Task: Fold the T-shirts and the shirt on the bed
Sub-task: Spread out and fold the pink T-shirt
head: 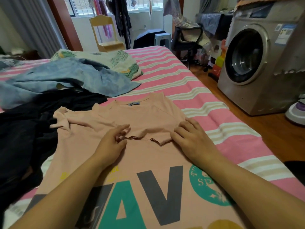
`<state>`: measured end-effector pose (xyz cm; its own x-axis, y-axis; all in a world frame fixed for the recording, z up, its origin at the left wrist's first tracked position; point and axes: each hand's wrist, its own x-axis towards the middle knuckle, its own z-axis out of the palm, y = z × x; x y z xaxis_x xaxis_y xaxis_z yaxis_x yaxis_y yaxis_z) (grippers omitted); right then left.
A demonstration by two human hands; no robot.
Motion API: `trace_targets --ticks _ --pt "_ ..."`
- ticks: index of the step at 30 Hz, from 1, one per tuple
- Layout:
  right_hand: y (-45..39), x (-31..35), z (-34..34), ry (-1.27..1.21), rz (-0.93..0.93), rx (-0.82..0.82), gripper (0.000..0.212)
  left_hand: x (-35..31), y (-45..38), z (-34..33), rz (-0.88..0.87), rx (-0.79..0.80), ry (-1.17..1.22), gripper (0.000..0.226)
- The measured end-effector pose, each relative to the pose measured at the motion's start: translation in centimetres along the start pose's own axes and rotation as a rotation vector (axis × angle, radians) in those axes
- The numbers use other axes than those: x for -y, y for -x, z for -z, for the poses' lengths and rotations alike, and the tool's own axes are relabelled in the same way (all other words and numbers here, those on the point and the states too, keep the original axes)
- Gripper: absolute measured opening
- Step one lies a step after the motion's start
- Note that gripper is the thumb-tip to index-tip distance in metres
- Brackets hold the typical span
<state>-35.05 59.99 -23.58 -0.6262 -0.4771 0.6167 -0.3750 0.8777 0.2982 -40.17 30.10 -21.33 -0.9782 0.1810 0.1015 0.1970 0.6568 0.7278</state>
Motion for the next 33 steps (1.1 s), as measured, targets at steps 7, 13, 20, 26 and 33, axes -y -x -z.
trace_targets --ticks 7,13,20,26,33 --pt "-1.1 -0.4 1.8 -0.101 -0.201 0.168 0.012 1.2 -0.8 -1.5 -0.047 -0.097 -0.024 0.029" --pt "-2.9 1.5 2.6 -0.130 0.116 0.243 0.015 1.4 -0.5 -1.3 0.020 -0.119 0.155 0.031" --pt "0.3 2.3 8.0 -0.207 -0.109 0.318 0.035 -1.6 0.4 -0.8 0.507 -0.179 0.332 0.008" --pt "7.2 0.3 16.1 -0.251 -0.726 0.592 0.025 -11.0 4.2 -3.9 0.876 0.283 0.918 0.030" --pt "11.5 4.6 20.8 -0.218 -0.962 0.736 0.030 -12.6 -1.2 -6.8 0.696 -0.108 0.755 0.054"
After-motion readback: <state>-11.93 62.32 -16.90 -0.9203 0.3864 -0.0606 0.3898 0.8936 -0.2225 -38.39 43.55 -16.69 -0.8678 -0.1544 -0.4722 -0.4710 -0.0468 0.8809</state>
